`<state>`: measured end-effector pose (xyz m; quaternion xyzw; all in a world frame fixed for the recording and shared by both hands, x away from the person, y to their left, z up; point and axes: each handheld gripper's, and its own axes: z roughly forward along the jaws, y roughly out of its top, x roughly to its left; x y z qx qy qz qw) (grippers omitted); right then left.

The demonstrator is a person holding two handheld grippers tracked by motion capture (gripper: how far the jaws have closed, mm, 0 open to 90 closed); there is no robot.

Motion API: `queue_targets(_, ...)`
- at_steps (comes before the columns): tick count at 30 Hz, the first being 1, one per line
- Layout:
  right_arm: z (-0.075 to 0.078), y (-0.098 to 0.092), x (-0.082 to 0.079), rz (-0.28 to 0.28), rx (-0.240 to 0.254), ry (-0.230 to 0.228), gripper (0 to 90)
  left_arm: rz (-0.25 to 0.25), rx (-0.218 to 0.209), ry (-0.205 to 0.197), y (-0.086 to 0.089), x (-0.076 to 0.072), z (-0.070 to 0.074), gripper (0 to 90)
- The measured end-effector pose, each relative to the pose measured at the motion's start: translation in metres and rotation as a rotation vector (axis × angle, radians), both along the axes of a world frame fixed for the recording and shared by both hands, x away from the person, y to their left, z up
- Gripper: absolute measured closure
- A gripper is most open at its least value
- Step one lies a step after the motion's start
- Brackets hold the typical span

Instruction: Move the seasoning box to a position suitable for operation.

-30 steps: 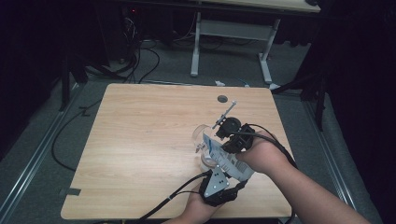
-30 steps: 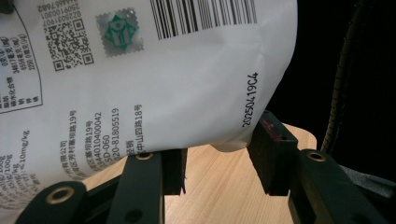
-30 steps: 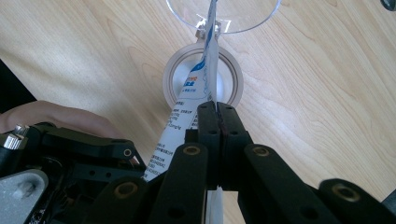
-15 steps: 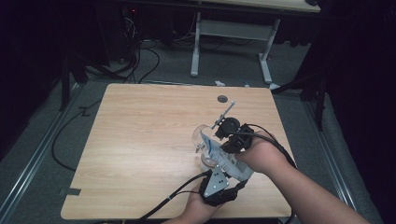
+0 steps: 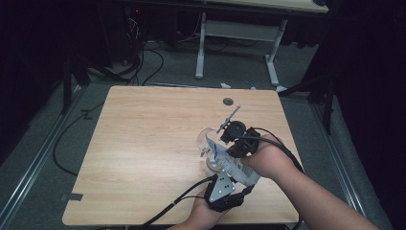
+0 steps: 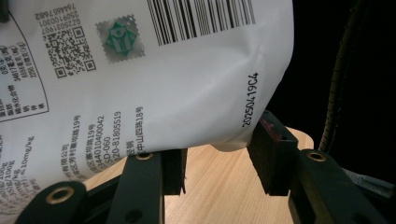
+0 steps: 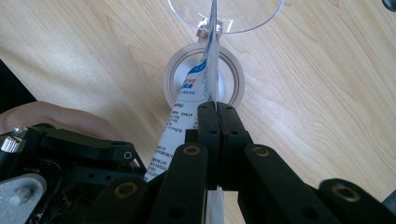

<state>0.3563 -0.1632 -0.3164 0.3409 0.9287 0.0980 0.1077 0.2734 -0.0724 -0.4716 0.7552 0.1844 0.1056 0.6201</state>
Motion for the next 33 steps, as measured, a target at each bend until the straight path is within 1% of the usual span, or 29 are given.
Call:
queue_targets(22,-0.0007,0.0015,-0.0002,-0.001,0.003,-0.001,90.0,0.0,0.001,-0.003,0.0006,0.0001,0.0004,59.6)
queue_targets(33,0.0007,0.0007,-0.0009,0.004,0.007,-0.005,89.9,0.0,0.008,-0.014,0.0017,0.0001,-0.0007,59.6)
